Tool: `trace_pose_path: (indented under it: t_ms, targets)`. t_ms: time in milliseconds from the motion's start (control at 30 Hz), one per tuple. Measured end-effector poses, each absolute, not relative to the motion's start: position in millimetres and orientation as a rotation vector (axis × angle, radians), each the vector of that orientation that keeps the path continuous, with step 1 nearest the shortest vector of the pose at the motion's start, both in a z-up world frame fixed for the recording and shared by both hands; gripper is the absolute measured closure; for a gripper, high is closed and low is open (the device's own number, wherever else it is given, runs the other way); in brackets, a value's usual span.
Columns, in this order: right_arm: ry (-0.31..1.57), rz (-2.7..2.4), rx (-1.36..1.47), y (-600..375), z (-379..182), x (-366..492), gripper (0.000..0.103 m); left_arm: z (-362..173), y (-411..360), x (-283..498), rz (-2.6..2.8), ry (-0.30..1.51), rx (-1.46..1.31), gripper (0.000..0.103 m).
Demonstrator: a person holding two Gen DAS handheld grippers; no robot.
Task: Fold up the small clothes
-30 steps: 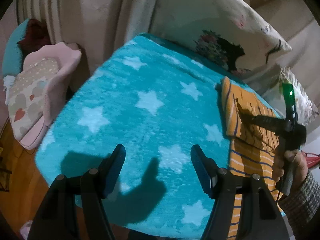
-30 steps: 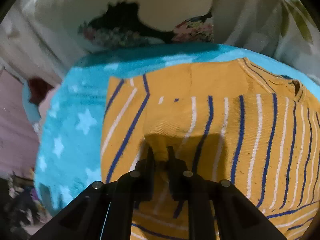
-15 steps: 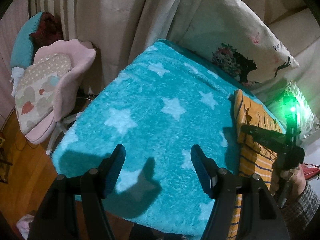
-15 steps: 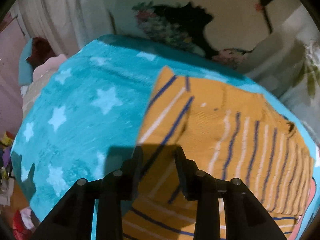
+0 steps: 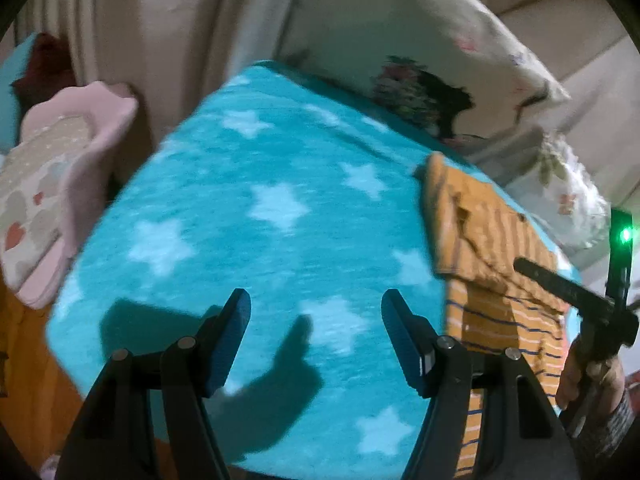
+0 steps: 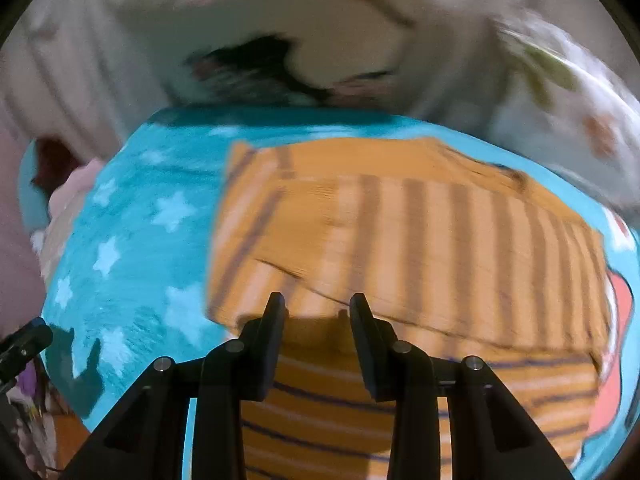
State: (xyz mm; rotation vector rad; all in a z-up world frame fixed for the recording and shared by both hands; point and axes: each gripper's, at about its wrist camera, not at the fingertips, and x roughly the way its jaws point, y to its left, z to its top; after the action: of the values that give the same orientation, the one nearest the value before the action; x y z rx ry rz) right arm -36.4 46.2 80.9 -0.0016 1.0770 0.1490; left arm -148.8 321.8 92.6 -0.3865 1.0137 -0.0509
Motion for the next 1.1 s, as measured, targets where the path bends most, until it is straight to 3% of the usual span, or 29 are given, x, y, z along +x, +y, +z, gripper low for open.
trace_pose_path:
  t_ms: [200,600,1100]
  targets:
    - [1.056,-0.026,0.102,-54.1,97.4,-83.4,0.066,88.8,272.4,-142.2,-0.180,1.070,-0.386,0.036]
    - [1.171,-0.269,0.379,-241.3,38.3,-215.7,0.066,43.1,179.1,-182.5,-0.281,1.210,-0.372,0.036]
    - [1.156,0.053,0.643,-250.0,21.0,-272.2,0.064,37.6,136.3,-250.2,-0.275,1.180,-0.405,0.040]
